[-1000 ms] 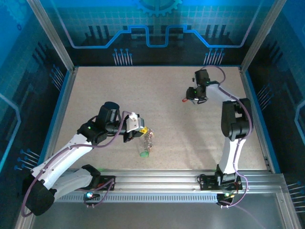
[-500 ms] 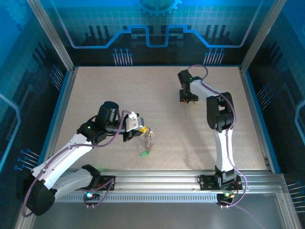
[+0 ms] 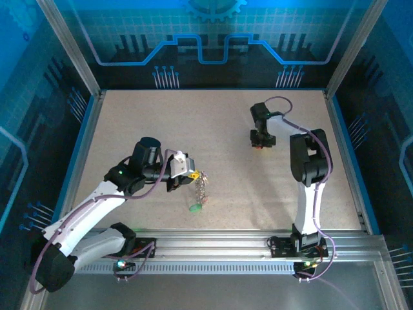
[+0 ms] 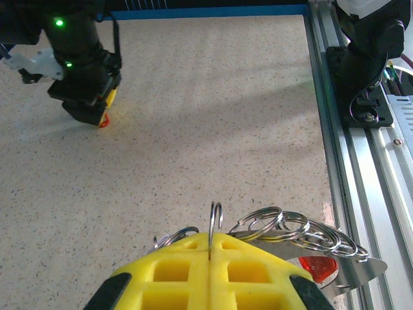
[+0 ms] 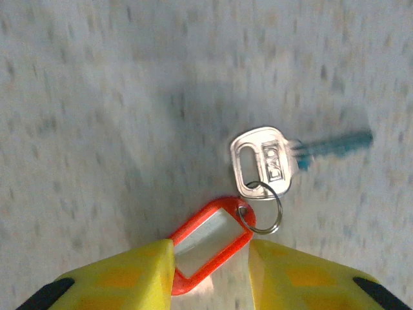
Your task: Put the keys on the keyring
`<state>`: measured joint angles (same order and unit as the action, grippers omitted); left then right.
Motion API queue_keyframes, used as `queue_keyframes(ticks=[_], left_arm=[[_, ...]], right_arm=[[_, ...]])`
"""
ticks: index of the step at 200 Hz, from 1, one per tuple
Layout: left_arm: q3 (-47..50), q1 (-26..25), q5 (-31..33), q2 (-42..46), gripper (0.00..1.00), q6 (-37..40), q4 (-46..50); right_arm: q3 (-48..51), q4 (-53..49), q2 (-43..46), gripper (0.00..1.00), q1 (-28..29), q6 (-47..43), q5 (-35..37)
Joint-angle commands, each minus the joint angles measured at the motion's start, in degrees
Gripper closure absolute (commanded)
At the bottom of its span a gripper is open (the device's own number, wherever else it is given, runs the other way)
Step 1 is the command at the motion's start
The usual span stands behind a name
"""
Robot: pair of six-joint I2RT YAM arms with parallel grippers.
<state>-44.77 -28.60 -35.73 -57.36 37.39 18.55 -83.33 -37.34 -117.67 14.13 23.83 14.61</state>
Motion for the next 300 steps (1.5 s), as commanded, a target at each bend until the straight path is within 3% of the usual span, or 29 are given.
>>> queue_keyframes(ticks=[1,70,97,118,134,148,158,180,197,300], left_arm=[[0.34,0.48,-1.51,1.11,1.00,-0.99,-1.85],[0.40,0.59,-1.26,1.37,1.00,-0.99,-1.50],[0.61,0.56,-1.39,1.48,1.00,-0.75,-1.76],[0.82,0.56,-1.85,1.43,1.00,-1.26,-2.61],[0.84,0.56,-1.70,1.49,1.00,-1.31,-2.55],[0.92,0.57,-1.39,1.87,1.00,-1.69,-2.38],[1.28,0.60,-1.37,2.23,1.00,-1.58,-2.38],[1.23,0.59,-0.13,2.43,1.00,-1.40,-2.13],[1.01,0.57,-0.21,2.21,1.00,-1.86,-2.13],[0.71,0.56,0.55,1.54,1.00,-1.56,-1.85]], right_arm=[[5.38,-0.80,5.68,0.64,0.75,1.51,-4.47],[20.65,-1.59,23.16,0.63,8.20,6.55,-4.91],[20.84,-1.01,27.05,0.62,5.19,5.45,-3.66],[16.63,0.34,23.93,0.67,0.33,6.53,-7.13],[13.44,2.34,20.57,0.76,-0.24,7.72,-8.25],[11.38,4.73,17.40,0.77,-0.32,8.52,-11.00],[9.88,5.86,14.89,0.75,-0.17,8.53,-12.70],[7.60,5.87,10.74,0.56,0.11,8.16,-10.83],[7.47,6.03,9.14,0.50,-0.15,7.98,-9.56],[6.00,6.15,2.69,0.48,0.03,5.61,-11.78]])
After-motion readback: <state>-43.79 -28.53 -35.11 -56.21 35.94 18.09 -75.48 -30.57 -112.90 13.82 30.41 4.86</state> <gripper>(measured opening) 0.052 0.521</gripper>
